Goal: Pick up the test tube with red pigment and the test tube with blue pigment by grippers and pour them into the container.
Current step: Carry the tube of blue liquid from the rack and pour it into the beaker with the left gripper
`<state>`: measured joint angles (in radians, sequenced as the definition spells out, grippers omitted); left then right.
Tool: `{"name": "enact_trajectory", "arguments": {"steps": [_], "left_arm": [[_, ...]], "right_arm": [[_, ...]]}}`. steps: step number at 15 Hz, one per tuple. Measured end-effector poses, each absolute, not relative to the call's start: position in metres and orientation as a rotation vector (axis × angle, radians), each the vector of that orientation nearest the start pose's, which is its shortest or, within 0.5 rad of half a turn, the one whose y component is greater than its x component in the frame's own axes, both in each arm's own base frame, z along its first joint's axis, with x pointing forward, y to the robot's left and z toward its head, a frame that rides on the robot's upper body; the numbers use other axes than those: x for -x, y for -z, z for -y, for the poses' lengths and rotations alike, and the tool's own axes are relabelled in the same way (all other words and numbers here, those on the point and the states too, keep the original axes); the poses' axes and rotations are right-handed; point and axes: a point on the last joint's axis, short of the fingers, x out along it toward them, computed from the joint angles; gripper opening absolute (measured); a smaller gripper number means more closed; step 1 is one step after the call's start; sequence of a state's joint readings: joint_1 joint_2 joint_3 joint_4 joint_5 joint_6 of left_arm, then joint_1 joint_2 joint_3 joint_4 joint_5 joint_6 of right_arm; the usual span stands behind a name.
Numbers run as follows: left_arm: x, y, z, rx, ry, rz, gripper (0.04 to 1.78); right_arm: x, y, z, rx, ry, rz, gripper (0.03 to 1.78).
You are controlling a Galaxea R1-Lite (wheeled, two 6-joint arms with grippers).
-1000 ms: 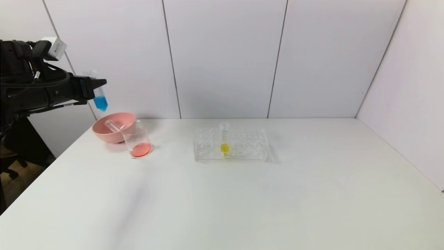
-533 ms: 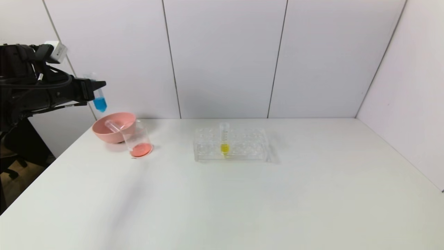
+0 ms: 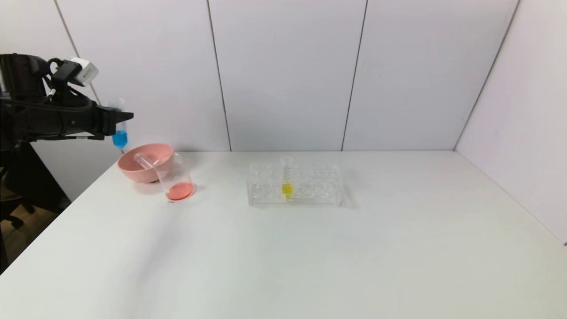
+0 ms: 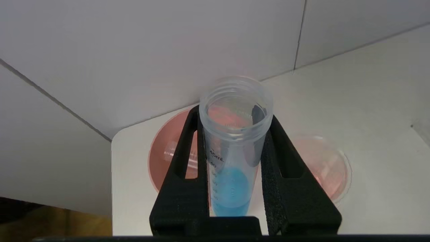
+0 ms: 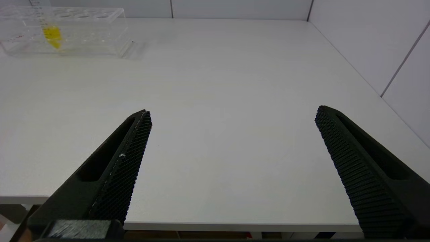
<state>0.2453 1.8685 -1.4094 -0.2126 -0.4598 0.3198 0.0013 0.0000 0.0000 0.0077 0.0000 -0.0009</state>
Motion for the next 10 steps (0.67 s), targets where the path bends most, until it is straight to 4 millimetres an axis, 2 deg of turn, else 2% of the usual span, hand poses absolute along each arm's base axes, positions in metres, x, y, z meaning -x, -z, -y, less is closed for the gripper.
{"name": "enact_trajectory", "arguments": {"steps": [5,10], "left_arm": [[-0.3685,-0.2548,-0.0795,-0.454,0.329,-0.292,0.46],[-0.3717,-0.2554,-0.0795,-0.539,0.384,-0.278,0.46]], "right_arm": [[0.0228,-0.0747,0.0,0.001,-0.001,-0.008,1.77],[0.0228,-0.0747,0.0,0.001,-0.001,-0.008,1.77]]}}
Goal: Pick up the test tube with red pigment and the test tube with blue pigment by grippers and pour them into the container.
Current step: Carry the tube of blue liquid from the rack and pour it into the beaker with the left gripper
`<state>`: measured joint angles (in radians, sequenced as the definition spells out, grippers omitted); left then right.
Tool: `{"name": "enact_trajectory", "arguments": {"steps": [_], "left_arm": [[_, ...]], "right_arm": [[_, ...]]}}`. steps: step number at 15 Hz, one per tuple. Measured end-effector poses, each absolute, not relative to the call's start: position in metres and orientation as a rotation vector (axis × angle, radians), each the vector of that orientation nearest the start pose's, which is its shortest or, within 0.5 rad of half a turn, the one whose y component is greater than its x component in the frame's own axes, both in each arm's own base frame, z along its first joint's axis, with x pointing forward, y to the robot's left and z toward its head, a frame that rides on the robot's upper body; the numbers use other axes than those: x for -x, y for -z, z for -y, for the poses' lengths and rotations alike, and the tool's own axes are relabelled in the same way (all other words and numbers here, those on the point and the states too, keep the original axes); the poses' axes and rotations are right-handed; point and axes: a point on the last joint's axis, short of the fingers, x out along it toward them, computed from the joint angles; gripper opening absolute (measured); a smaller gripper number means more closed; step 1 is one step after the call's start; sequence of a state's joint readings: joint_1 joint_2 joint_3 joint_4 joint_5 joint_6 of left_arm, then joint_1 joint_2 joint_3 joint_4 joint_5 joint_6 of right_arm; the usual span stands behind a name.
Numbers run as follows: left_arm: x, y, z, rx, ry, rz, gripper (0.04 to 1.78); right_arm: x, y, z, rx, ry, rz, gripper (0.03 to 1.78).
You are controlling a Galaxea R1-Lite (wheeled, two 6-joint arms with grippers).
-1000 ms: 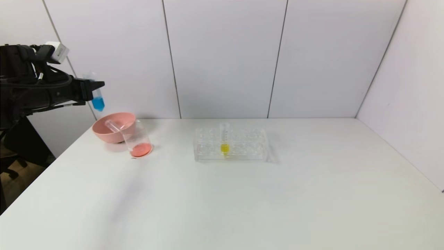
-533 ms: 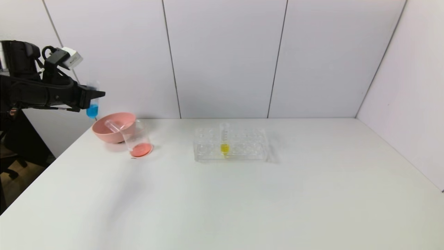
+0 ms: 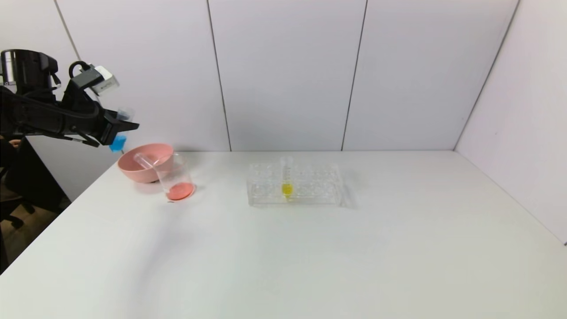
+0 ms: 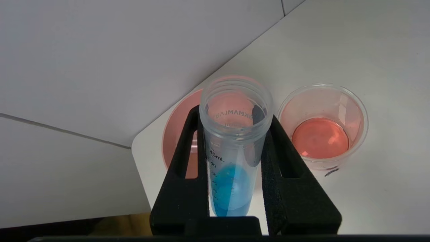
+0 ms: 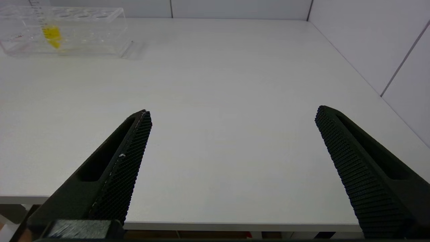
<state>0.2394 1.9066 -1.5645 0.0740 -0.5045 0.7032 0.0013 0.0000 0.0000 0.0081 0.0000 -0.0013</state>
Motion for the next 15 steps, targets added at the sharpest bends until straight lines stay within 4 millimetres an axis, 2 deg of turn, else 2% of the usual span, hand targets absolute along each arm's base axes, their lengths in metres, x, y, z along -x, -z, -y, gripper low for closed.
{"name": "enact_trajectory", "arguments": {"steps": [6,15], "left_arm": [[-0.3764,-0.2534,-0.081,-0.616,0.399,-0.268,0.46],[-0.3808,-0.2482,-0.0833,-0.772,0.489,-0.344,0.46]], "right_arm": [[0.0228,-0.0747,0.0,0.001,-0.002,-0.008,1.77],[0.0228,-0.0747,0.0,0.001,-0.001,-0.008,1.77]]}}
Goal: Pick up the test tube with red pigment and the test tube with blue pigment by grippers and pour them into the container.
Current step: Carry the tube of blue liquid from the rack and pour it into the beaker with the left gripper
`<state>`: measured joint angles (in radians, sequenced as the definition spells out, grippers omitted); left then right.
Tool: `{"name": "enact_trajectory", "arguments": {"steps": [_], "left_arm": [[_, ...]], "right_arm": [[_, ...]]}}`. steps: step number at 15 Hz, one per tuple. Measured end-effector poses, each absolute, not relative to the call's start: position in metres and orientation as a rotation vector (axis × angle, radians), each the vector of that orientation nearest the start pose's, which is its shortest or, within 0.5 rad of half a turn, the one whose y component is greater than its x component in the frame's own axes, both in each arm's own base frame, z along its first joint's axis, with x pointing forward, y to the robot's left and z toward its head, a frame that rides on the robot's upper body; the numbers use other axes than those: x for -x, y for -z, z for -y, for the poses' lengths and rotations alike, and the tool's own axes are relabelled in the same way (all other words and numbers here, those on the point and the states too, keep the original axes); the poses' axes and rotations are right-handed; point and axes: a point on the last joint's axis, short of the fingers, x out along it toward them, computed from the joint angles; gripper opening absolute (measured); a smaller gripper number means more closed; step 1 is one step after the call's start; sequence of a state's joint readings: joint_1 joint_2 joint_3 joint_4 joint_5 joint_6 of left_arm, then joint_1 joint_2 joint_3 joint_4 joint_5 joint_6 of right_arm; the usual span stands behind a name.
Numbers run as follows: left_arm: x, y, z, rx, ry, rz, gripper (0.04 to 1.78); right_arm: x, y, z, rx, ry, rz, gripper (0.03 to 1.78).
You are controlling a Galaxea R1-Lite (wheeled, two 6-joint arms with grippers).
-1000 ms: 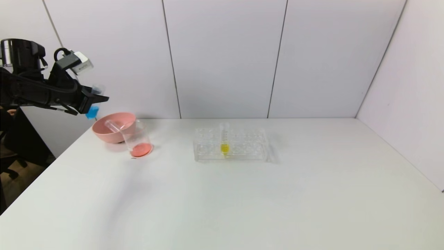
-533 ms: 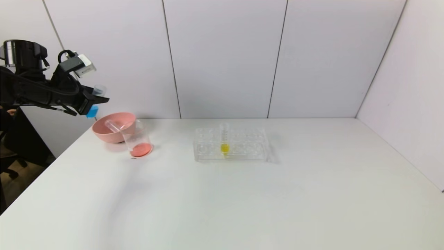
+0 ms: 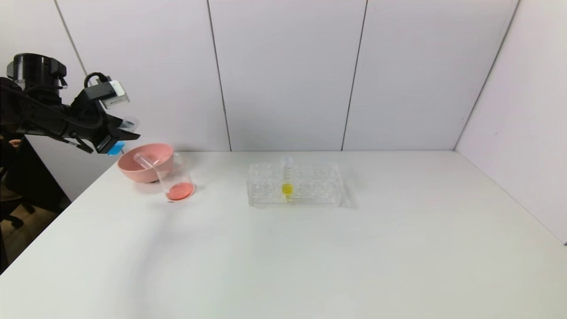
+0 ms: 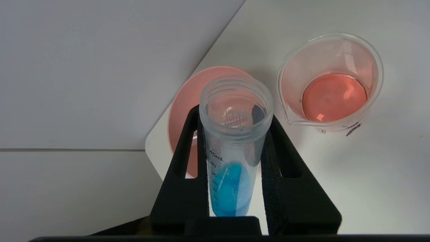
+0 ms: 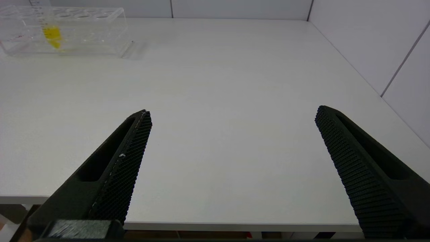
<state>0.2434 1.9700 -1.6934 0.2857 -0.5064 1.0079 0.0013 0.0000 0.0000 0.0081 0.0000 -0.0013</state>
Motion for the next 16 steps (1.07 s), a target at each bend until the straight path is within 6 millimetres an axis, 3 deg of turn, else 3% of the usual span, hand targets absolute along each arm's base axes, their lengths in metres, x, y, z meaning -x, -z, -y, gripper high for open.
{"name": "enact_trajectory", "arguments": {"steps": [4,16], "left_arm": [[-0.382,-0.245,-0.087,-0.889,0.542,-0.366,0.46],[-0.393,-0.234,-0.087,-1.0,0.606,-0.38,0.46]], "right_arm": [[0.023,-0.075,0.0,0.001,-0.001,-0.008,1.77],[0.023,-0.075,0.0,0.001,-0.001,-0.008,1.77]]}}
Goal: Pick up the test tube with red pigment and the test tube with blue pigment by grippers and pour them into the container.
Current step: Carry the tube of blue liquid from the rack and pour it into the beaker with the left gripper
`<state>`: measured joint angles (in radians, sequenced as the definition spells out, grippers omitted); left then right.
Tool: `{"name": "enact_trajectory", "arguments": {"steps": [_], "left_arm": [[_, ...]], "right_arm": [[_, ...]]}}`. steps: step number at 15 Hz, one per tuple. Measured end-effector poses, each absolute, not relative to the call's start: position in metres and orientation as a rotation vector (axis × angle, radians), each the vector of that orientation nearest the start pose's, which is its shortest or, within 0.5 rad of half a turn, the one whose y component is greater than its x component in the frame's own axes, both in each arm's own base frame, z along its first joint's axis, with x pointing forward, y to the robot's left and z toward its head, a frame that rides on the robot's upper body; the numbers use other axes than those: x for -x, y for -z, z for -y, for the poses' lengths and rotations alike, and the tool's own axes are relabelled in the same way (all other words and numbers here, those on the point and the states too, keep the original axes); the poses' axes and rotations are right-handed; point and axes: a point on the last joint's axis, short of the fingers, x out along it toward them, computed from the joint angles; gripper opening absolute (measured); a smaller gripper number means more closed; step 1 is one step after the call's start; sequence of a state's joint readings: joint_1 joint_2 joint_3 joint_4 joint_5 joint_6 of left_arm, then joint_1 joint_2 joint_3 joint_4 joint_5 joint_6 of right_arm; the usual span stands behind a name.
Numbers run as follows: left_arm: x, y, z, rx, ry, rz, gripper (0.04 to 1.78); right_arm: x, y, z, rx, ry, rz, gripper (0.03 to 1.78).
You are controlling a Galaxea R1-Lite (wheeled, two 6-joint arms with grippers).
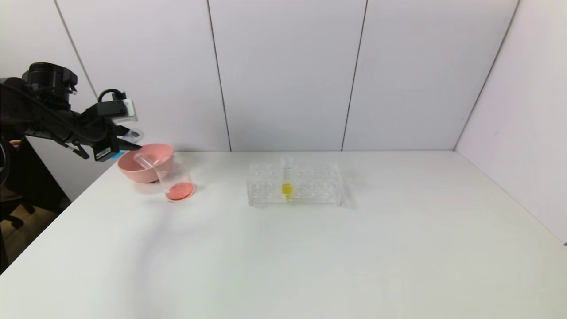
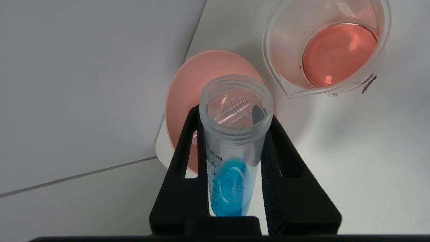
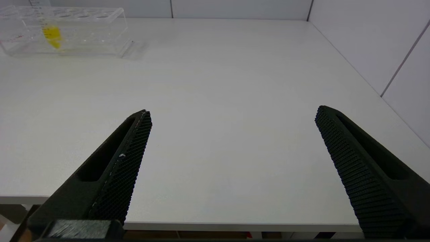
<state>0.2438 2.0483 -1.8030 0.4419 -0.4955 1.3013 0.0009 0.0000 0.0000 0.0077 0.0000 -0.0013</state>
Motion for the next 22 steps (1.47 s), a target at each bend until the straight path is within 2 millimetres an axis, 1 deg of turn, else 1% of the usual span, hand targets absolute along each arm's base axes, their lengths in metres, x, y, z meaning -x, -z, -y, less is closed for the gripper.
{"name": "enact_trajectory", "arguments": {"steps": [7,13,15,22], "left_arm": [[-0.397,-0.237,-0.08,-1.003,0.625,-0.371,0.46],[-0.394,-0.245,-0.065,-1.004,0.657,-0.503,0.46],[-0.395,-0.245,-0.062,-1.011,0.656,-0.504,0.46],[-0.394,-0.244,-0.061,-1.008,0.665,-0.518,0.46]], "right_arm": [[0.023,-0.075,0.0,0.001,-0.001,-0.008,1.77],[0.023,-0.075,0.0,0.001,-0.001,-0.009,1.77],[0.023,-0.075,0.0,0.001,-0.001,-0.008,1.77],[0.023,-0.075,0.0,0.001,-0.001,-0.008,1.77]]}}
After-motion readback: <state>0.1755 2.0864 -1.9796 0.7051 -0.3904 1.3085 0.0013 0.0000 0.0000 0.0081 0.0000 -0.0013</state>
